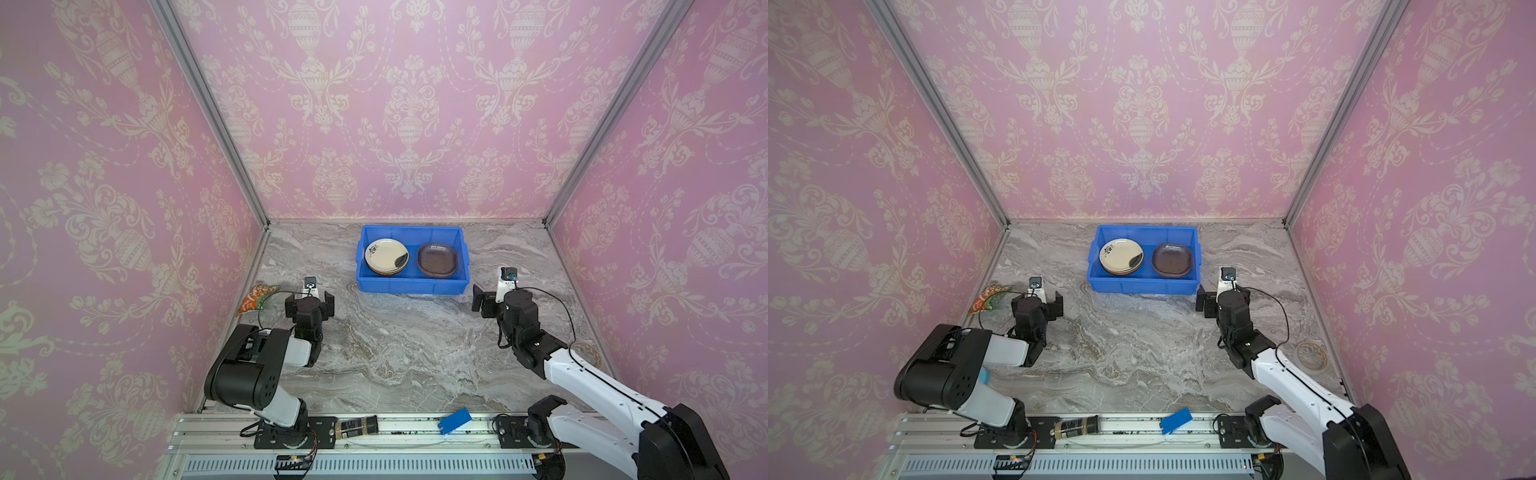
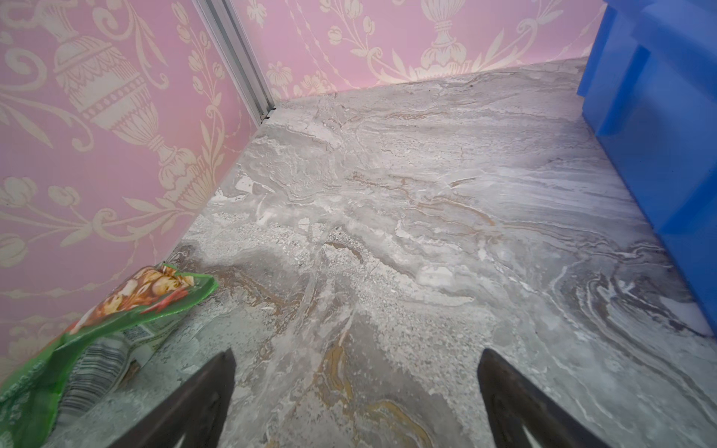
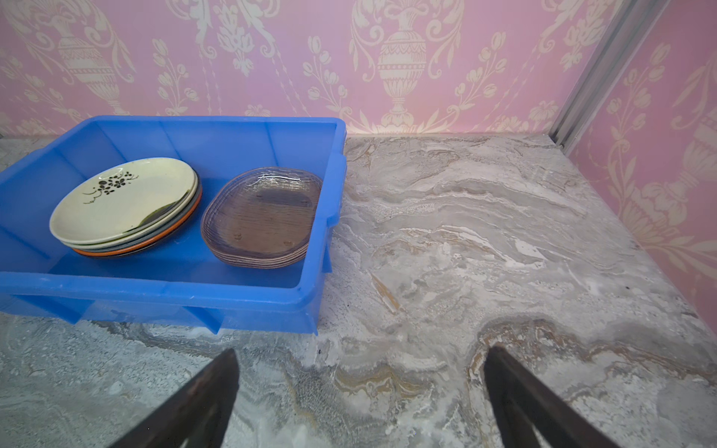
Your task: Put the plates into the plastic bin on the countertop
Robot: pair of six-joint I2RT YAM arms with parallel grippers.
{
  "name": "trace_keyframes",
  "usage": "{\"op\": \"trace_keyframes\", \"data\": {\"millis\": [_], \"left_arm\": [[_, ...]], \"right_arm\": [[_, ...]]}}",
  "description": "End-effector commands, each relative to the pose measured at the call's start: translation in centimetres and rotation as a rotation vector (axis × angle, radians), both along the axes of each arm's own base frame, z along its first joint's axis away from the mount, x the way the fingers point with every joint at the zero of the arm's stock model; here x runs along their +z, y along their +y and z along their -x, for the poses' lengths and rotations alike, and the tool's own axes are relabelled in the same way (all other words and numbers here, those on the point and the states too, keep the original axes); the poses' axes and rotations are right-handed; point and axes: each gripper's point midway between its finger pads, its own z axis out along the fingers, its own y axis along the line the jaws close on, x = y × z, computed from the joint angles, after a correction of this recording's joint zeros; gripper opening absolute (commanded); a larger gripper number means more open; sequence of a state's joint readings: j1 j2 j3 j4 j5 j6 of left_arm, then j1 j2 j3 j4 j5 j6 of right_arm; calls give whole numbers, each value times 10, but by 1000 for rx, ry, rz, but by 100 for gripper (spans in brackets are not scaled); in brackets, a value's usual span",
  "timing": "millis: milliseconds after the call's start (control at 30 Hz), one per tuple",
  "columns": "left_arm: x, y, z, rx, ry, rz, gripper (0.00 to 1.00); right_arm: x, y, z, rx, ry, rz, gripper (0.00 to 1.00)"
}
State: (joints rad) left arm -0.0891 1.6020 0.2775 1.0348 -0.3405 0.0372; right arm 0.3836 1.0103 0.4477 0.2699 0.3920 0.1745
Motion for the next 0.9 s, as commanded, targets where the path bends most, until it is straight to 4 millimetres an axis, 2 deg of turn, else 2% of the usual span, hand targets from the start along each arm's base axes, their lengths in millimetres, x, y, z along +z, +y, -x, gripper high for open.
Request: {"op": "trace_keyframes", "data": {"millis": [0, 33, 133, 233, 300, 367, 433, 500, 567, 600, 667, 867], "left_arm": [[24, 16, 2, 39, -201, 58, 99], [22, 13, 3, 24, -181, 69, 99], [14, -17, -15, -161, -99, 52, 99], [14, -5, -17, -89, -88, 58, 99], [11, -2, -18, -68, -68, 63, 99], [13, -1, -19, -65, -76, 57, 99], [12, -1, -18, -62, -72, 61, 99], [12, 0, -19, -57, -70, 60, 99], [12, 0, -19, -56, -71, 59, 99], [12, 0, -19, -57, -70, 59, 99], [12, 0, -19, -56, -70, 59, 99], [12, 0, -19, -56, -69, 59, 99]], "right_arm": [[-4, -23, 1, -81, -1, 52, 100], [-7, -30, 1, -112, -10, 64, 100], [-5, -45, -4, -170, -29, 83, 100], [-4, -49, -16, -169, -54, 194, 100], [-17, -63, -27, -211, -61, 222, 100], [-39, -65, -37, -182, -61, 186, 100], [-51, -51, -45, -89, -86, 188, 100], [-58, -64, -48, -124, -71, 131, 100], [-73, -77, -52, -98, -26, 10, 100], [-70, -80, -55, -96, -89, -1, 100], [-76, -79, -54, -101, -7, 13, 100], [-72, -77, -55, -110, -55, 39, 100]]}}
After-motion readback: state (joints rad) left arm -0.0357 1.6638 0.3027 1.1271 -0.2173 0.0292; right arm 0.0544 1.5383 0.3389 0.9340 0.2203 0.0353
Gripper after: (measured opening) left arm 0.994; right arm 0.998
